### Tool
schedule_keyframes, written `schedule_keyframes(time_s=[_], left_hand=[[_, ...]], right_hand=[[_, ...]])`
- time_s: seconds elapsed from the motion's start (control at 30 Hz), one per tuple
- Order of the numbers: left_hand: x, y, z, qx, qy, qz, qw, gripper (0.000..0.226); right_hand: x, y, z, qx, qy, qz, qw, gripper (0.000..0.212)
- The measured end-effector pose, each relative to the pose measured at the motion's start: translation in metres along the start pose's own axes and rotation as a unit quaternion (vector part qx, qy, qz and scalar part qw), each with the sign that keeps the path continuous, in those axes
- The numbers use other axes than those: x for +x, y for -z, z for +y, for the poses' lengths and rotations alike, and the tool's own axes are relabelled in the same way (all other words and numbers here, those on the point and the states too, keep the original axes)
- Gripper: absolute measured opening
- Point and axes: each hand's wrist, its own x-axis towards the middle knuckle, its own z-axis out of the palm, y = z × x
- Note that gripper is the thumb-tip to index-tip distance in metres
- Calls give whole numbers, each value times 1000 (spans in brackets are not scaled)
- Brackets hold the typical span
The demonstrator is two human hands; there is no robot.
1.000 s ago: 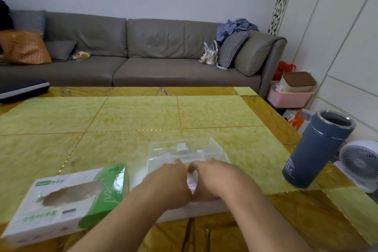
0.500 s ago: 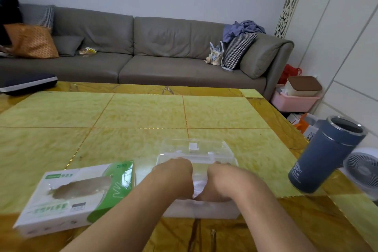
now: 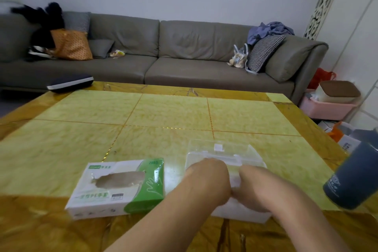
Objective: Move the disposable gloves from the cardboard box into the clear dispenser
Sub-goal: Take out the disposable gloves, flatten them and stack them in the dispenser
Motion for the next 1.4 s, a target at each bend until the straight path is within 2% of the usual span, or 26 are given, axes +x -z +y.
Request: schedule_keyframes(time_s=[0.07,0.17,0.23,0.3,0.37,0.47,0.53,0.67,0.77,0.83,1.0,1.1,1.13,1.2,1.27,1.3,1.4], left_hand=[[-15,1,-9,-47,-19,74,996,10],[-40,6,-42,-106,-53,197,973,21],[-55,9,-71,-112,-6,252,961,16],[-65,9,-106,-76,78,262,959,10],[-71,3,-138,-39,152,195,968,27],[-73,-15,-161,58,164,78,982,45],[-69,-26,-164,81,161,64,981,52],[-57,-35,-170,69,146,91,983,48],[-54,-36,-174,39,130,106,985,37],[-52,-36,-181,-22,128,122,984,32],[-57,-26,-201,-194,114,239,945,29],[-67,-13,-201,-247,82,303,917,10],[-68,-12,-202,-243,72,309,916,2],[-67,-19,-202,-215,64,281,933,19],[-60,-28,-202,-193,68,276,939,17],[-58,-29,-201,-184,76,288,937,9],[-55,-27,-200,-211,83,335,914,15]], right_hand=[[-9,1,-1,-19,0,44,999,30],[-19,2,-6,-21,26,159,987,13],[-28,6,-17,-1,27,205,978,20],[-40,7,-35,5,48,251,967,39],[-52,-1,-59,20,138,288,947,47],[-60,-29,-94,19,286,235,929,48],[-53,-49,-111,-9,333,176,926,57],[-32,-74,-133,-87,324,104,936,80],[-22,-89,-138,-93,307,133,938,78],[-20,-96,-140,-100,291,151,939,84],[-23,-98,-137,-101,284,157,941,90],[-25,-95,-134,-98,289,141,942,86],[-25,-94,-134,-95,288,144,942,86],[-25,-95,-136,-95,292,138,942,84],[-23,-96,-138,-104,283,147,942,86],[-22,-97,-137,-101,280,157,942,87],[-27,-92,-135,-79,304,157,936,95]])
